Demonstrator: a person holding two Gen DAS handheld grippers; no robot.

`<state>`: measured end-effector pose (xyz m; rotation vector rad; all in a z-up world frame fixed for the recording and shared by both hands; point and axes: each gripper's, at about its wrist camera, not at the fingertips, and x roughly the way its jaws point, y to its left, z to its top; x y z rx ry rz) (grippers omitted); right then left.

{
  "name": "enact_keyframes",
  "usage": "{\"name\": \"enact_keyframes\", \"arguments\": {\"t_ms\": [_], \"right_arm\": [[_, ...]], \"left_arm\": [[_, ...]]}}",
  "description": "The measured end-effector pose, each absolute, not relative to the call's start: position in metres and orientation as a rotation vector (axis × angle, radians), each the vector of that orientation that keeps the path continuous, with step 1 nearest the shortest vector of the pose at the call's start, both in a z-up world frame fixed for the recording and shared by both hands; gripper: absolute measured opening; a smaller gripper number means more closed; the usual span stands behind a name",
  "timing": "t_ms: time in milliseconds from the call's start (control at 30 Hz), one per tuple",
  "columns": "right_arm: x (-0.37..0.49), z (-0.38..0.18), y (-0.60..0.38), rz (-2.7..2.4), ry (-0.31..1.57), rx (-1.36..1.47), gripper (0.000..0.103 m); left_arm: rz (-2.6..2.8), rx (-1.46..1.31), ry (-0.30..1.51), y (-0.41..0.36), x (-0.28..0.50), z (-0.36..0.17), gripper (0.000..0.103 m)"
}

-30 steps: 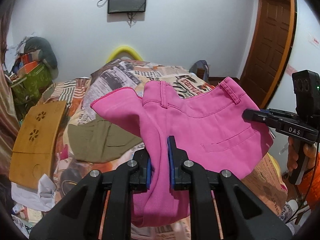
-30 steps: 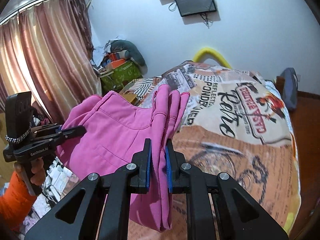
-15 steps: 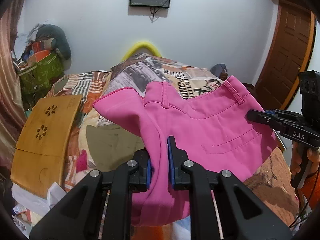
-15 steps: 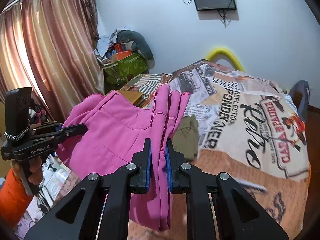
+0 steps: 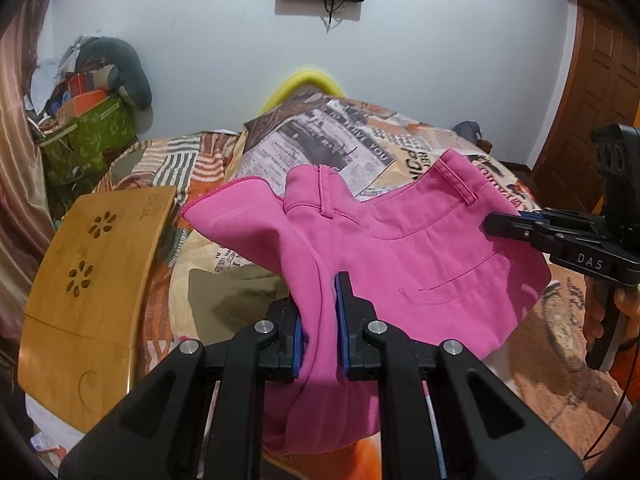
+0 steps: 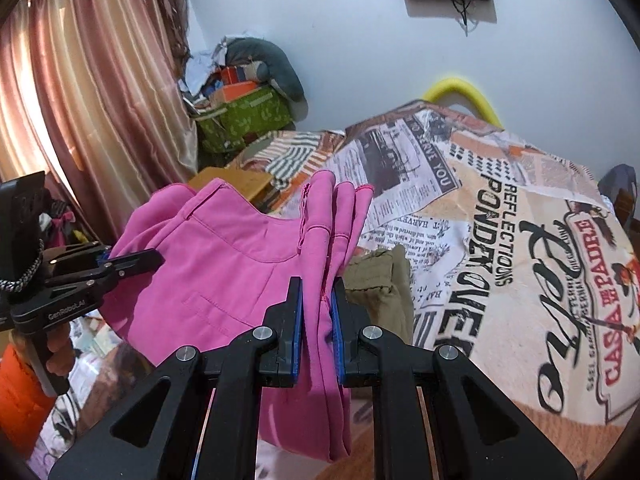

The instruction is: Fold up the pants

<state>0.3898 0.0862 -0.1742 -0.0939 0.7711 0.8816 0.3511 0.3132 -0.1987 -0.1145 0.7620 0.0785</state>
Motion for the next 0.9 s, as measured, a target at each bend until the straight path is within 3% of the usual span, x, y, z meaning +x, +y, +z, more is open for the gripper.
{"name": "enact_keyframes", "arguments": {"t_ms": [467, 667, 900], "right_arm": [[0.432, -0.247, 0.121, 0.807, 0.951, -0.293, 0.012], [0.426, -0.247, 0.107, 0.795, 0.955, -0.331, 0.019], [0.426, -0.243, 0.086, 0.767, 0.959, -0.322, 0.033]], "left_arm": [[0.094, -0.131, 0.979, 0.342, 0.407, -0.303, 0.017], [0.108, -0.110, 0.999, 0.348, 0.395, -0.311, 0.030], [0.150, -0.111, 1.002, 0.360, 0.372, -0.308, 0.031]]}}
